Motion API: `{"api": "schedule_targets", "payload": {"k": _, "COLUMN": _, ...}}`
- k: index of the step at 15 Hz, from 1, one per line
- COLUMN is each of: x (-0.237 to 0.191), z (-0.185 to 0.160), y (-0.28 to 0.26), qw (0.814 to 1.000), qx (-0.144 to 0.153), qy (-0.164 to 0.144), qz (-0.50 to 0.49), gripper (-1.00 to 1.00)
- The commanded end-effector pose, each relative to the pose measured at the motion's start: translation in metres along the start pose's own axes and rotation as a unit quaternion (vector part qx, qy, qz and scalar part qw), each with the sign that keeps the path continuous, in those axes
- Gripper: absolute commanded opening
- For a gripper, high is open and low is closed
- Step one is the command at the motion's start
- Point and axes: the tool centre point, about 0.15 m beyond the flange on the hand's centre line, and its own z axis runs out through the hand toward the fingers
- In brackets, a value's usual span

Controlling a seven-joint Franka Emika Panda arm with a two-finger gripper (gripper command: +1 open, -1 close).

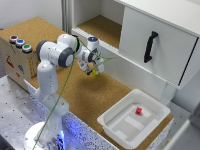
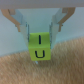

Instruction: Put the yellow block inside the left cabinet

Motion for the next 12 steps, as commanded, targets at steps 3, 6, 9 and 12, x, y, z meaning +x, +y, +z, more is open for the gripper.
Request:
{"api": "schedule_targets", "payload": {"k": 3, "x": 0.037, "z": -0.172, "y": -0.041, "qw": 0.985, "qx": -0.008, "qy": 0.142, "qz": -0.103, "gripper": -1.00}}
{"api": "schedule_targets", "payload": {"k": 6, "x": 0.079, "z": -0.207, "y": -0.059, "qw": 0.975, "qx": 0.032, "qy": 0.193, "qz": -0.106, "gripper": -1.00}}
{"api": "schedule_targets", "payload": {"k": 9, "x": 0.134, "z": -0.222, "y": -0.085, "qw": 0.963, "qx": 0.048, "qy": 0.226, "qz": -0.138, "gripper": -1.00}}
{"api": "schedule_targets", "payload": {"k": 12, "x": 0.176, "z": -0.218, "y": -0.107, "qw": 0.958, "qx": 0.049, "qy": 0.229, "qz": -0.167, "gripper": -1.00}}
